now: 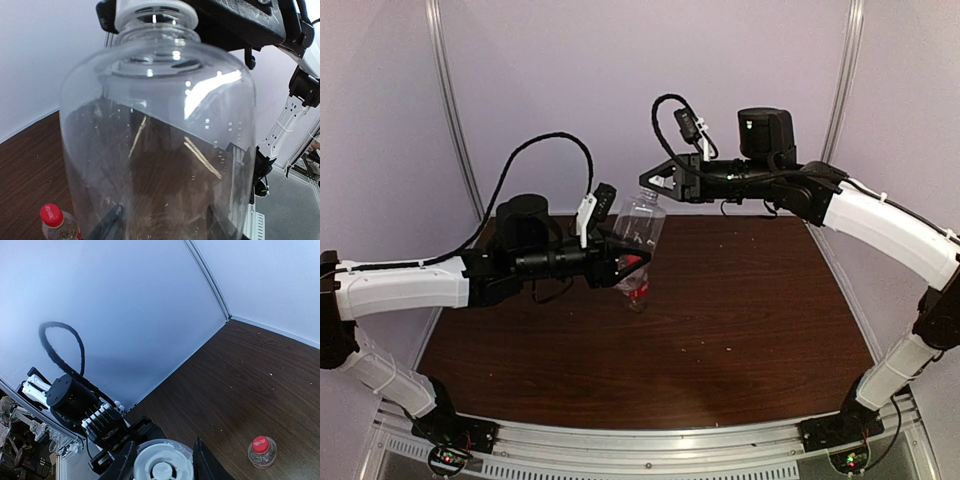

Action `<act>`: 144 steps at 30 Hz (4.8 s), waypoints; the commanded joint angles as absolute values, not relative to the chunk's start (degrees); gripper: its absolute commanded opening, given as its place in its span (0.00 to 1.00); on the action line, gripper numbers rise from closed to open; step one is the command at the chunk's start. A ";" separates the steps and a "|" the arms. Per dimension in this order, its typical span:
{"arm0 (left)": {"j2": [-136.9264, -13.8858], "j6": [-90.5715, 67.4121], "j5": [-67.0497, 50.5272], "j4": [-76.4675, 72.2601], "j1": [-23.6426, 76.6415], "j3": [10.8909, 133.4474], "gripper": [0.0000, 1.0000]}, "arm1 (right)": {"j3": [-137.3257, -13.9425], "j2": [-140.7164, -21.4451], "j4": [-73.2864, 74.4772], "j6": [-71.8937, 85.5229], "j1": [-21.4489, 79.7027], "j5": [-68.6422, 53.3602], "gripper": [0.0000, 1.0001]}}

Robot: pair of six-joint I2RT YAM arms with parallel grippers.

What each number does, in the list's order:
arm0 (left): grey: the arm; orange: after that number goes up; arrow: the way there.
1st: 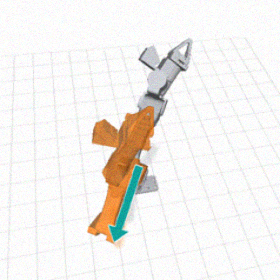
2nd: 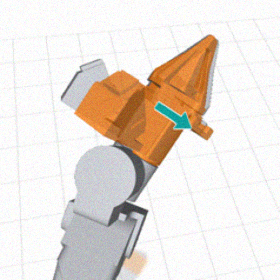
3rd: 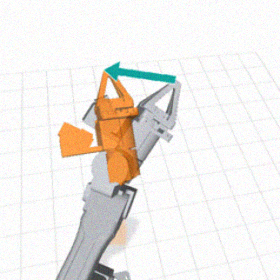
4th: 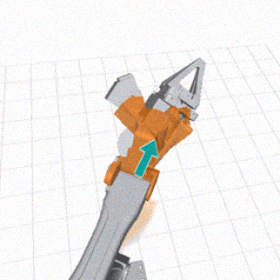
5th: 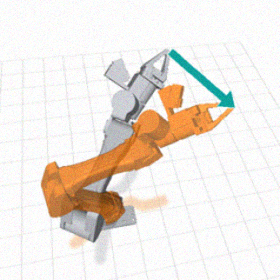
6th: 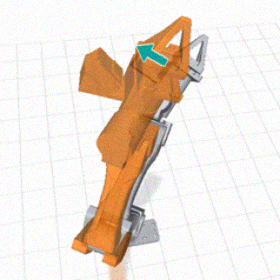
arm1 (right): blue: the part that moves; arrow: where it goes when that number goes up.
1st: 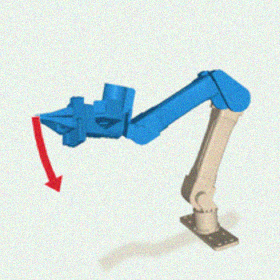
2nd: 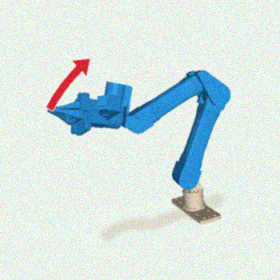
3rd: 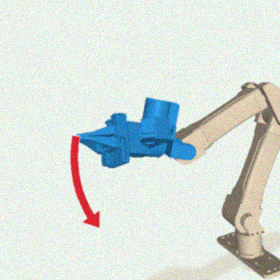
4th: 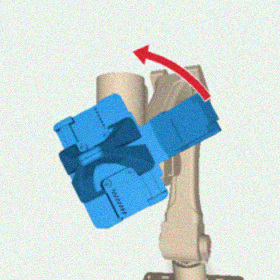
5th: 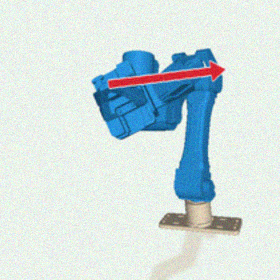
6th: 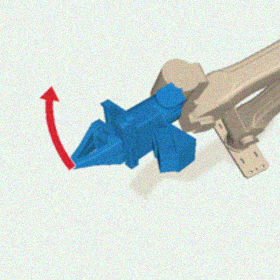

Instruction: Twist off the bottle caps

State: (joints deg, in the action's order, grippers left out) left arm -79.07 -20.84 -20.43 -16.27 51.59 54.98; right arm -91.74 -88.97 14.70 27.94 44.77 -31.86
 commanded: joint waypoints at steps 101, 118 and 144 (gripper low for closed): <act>-76.24 -22.84 -37.03 -30.18 51.83 52.49 0.47 | -90.97 -86.85 9.17 15.64 44.10 -52.56 0.13; -76.22 -29.09 -45.79 -40.47 51.84 50.27 0.47 | -90.97 -88.01 8.95 5.80 42.96 -68.26 0.31; -76.42 -22.08 -30.34 -26.82 51.85 52.95 0.47 | -91.47 -83.01 13.41 14.35 43.44 -49.43 0.93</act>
State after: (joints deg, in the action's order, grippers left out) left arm -77.43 -24.84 -35.29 -28.80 51.81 50.50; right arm -89.95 -84.66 12.34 10.33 43.20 -56.73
